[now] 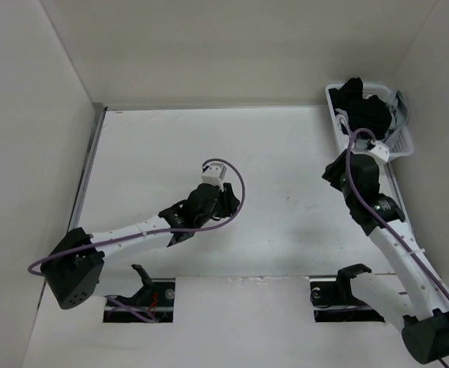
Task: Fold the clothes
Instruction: Grab the tank top from the pile
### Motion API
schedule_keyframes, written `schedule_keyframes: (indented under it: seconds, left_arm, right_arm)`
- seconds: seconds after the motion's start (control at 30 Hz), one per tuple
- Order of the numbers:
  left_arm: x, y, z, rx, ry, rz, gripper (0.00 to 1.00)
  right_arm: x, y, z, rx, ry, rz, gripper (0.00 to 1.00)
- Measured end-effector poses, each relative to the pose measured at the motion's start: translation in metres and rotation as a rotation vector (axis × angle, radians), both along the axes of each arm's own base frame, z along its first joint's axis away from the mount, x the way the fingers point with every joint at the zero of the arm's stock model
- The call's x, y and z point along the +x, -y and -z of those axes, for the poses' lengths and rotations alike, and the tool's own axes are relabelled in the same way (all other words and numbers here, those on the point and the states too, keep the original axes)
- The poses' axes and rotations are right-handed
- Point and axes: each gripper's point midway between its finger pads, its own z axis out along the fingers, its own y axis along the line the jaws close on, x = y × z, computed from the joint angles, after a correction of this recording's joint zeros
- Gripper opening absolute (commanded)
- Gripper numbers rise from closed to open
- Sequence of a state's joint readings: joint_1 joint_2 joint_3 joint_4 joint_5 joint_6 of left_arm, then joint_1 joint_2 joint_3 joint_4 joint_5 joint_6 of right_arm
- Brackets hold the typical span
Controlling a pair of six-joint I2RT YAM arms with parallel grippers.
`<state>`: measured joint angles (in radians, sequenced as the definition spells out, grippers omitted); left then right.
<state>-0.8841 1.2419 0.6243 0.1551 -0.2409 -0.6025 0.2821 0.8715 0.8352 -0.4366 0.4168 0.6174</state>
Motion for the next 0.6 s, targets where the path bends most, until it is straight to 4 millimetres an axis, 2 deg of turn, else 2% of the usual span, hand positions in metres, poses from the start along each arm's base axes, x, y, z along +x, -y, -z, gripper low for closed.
schedule_keyframes:
  seconds: [0.1,0.2,0.23,0.27,0.4,0.5,0.6]
  left_arm:
    - [0.0,0.002,0.003,-0.002,-0.003,0.008,0.37]
    - [0.002,0.006,-0.003,-0.032,0.025,0.01,0.33]
    - [0.003,0.006,-0.003,-0.04,0.034,0.01,0.31]
    - [0.003,0.006,-0.003,-0.045,0.04,0.011,0.26]
    - [0.002,0.002,0.006,-0.047,0.055,0.008,0.07]
    - [0.002,-0.003,0.012,-0.045,0.067,0.006,0.06]
    - [0.006,-0.008,0.014,-0.046,0.079,-0.006,0.07]
  right_arm:
    - [0.01,0.016,0.008,0.006,-0.005,0.043,0.45]
    - [0.025,0.034,0.012,0.023,0.002,0.085,0.14]
    - [0.032,0.04,0.013,0.031,0.008,0.101,0.05]
    - [0.039,0.047,0.015,0.04,0.01,0.117,0.02]
    - [0.073,0.082,0.028,0.06,-0.03,0.2,0.0]
    - [0.114,0.112,0.031,0.065,-0.047,0.261,0.04]
    - [0.159,0.143,0.032,0.065,-0.038,0.306,0.19]
